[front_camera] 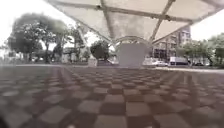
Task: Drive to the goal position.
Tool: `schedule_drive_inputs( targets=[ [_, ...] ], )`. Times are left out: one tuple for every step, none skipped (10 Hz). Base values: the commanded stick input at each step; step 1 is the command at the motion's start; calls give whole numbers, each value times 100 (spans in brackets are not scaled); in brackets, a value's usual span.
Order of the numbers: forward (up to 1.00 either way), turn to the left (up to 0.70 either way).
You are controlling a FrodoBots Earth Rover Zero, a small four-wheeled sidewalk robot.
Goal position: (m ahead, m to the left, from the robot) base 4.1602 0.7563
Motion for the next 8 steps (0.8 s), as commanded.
schedule_drive_inputs(
  targets=[
    [4, 0],
    [4, 0],
    [4, 0],
    [5, 0],
    [6, 0],
    [6, 0],
    [6, 0],
    [8, 1]
  ],
)
